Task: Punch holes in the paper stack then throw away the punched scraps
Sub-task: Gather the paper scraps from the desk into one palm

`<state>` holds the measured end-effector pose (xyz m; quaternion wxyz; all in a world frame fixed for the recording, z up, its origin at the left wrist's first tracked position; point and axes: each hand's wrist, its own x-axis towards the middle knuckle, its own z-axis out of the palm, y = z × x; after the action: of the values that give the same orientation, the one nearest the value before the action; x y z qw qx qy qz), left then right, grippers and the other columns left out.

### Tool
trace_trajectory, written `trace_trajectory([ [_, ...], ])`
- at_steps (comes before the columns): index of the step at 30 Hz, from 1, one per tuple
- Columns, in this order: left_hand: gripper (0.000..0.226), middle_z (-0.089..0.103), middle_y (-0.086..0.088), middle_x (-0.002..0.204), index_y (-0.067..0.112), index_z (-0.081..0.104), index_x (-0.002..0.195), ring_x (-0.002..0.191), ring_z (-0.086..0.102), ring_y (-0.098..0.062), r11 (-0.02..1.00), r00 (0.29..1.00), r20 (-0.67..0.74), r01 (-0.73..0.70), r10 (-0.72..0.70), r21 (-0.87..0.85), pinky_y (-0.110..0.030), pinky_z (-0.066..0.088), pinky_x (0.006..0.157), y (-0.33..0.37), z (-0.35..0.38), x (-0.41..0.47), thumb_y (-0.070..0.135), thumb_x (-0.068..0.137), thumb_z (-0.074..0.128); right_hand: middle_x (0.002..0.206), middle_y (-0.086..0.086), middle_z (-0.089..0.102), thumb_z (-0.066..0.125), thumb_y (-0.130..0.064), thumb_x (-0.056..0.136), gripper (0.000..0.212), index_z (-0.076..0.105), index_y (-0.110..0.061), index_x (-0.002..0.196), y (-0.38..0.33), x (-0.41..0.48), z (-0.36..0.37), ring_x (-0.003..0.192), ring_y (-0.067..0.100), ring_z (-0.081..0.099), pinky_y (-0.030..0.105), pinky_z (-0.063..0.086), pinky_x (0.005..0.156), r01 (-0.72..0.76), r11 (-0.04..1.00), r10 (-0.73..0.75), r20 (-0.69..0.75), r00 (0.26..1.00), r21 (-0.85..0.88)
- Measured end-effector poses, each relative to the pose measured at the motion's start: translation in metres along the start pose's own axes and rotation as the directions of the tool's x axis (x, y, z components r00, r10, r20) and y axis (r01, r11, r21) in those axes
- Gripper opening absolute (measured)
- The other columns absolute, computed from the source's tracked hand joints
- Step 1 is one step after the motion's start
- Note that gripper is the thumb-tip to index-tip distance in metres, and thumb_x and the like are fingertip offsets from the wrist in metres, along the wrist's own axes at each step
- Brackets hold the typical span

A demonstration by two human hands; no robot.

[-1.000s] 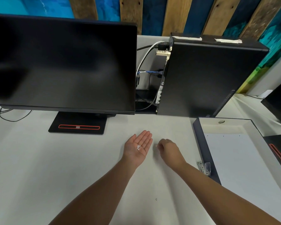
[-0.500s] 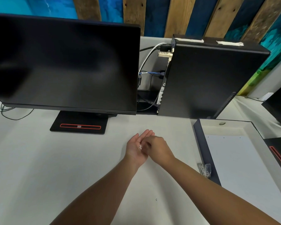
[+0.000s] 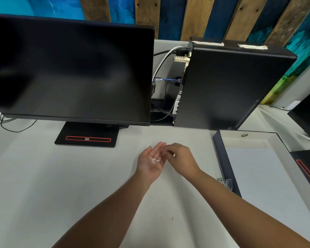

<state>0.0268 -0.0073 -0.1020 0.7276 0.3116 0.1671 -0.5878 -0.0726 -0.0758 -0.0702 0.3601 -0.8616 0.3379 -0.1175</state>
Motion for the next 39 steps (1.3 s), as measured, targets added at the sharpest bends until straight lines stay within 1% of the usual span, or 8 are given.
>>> trace_trajectory([
  [4,0.04,0.069,-0.019,0.11,-0.005,0.062,0.111,0.106,0.064,-0.028,1.0,1.0,-0.001,0.001,-0.001,-0.027,-0.038,0.049,0.093,0.003,-0.005,0.0,0.022,0.101,0.035,0.092,0.006,0.07,0.057,-0.007,0.088,0.016,0.072,-0.007,0.093,0.027,-0.004,-0.009,0.083,0.017,0.06,0.021,0.045,0.076,-0.076,0.997,0.074,-0.068,0.995,-0.026],
  [7,0.039,0.069,-0.019,0.11,-0.006,0.062,0.111,0.107,0.064,-0.028,0.999,1.0,-0.003,0.002,-0.002,-0.038,-0.039,0.048,0.095,0.006,-0.01,-0.001,0.021,0.101,0.036,0.085,0.018,0.068,0.053,-0.002,0.086,0.015,0.066,0.006,0.083,0.057,-0.017,-0.006,0.082,0.03,0.061,0.038,0.049,0.075,-0.158,0.979,0.151,-0.062,0.987,-0.131],
  [10,0.039,0.068,-0.018,0.113,-0.006,0.062,0.112,0.108,0.063,-0.028,0.999,1.0,-0.003,0.001,-0.001,-0.041,-0.038,0.046,0.098,0.005,-0.013,-0.001,0.021,0.101,0.036,0.058,0.003,0.044,0.05,0.008,0.074,0.022,0.045,-0.006,0.058,0.078,-0.034,0.005,0.064,0.027,0.046,0.032,0.037,0.056,-0.173,0.958,0.164,-0.059,0.985,-0.229],
  [13,0.039,0.068,-0.018,0.113,-0.005,0.062,0.112,0.108,0.063,-0.028,0.999,1.0,-0.003,0.005,-0.005,-0.035,-0.038,0.047,0.098,0.005,-0.014,-0.001,0.021,0.101,0.035,0.058,-0.003,0.031,0.052,0.007,0.071,0.028,0.037,-0.012,0.056,0.088,-0.043,0.015,0.062,0.023,0.038,0.024,0.023,0.049,-0.143,0.948,0.119,-0.1,0.988,-0.284],
  [19,0.039,0.067,-0.018,0.113,-0.005,0.061,0.112,0.107,0.062,-0.028,1.0,1.0,0.003,0.01,-0.01,-0.027,-0.038,0.046,0.097,0.002,-0.011,-0.002,0.022,0.101,0.034,0.076,0.006,0.064,0.058,-0.007,0.085,0.015,0.072,-0.011,0.087,0.083,-0.044,0.029,0.077,0.021,0.054,0.024,0.04,0.066,-0.082,0.974,0.077,-0.033,0.996,-0.209],
  [26,0.039,0.068,-0.018,0.111,-0.005,0.062,0.111,0.107,0.062,-0.028,1.0,1.0,0.003,0.008,-0.008,-0.023,-0.039,0.046,0.097,0.002,-0.009,-0.004,0.021,0.101,0.035,0.069,0.013,0.059,0.038,-0.021,0.09,0.035,0.068,-0.005,0.084,0.073,-0.027,0.023,0.067,0.03,0.053,0.039,0.05,0.063,-0.026,0.972,0.025,-0.007,1.0,-0.232],
  [31,0.039,0.067,-0.018,0.112,-0.005,0.061,0.112,0.107,0.062,-0.028,0.999,1.0,0.004,0.008,-0.007,-0.033,-0.039,0.045,0.1,0.003,-0.011,-0.004,0.021,0.101,0.034,0.106,0.014,0.059,0.036,-0.011,0.09,0.037,0.062,-0.006,0.116,0.067,-0.026,0.022,0.101,0.029,0.052,0.027,0.039,0.084,0.051,0.962,-0.006,0.166,0.986,-0.269],
  [39,0.038,0.066,-0.018,0.113,-0.005,0.061,0.112,0.107,0.062,-0.028,0.999,1.0,0.008,0.001,-0.001,-0.036,-0.039,0.045,0.098,0.004,-0.013,-0.004,0.021,0.101,0.035,0.09,0.013,0.064,0.025,-0.019,0.086,0.049,0.065,-0.005,0.111,0.065,-0.024,0.022,0.083,0.027,0.056,0.025,0.04,0.075,0.113,0.973,-0.086,0.139,0.987,-0.201],
])
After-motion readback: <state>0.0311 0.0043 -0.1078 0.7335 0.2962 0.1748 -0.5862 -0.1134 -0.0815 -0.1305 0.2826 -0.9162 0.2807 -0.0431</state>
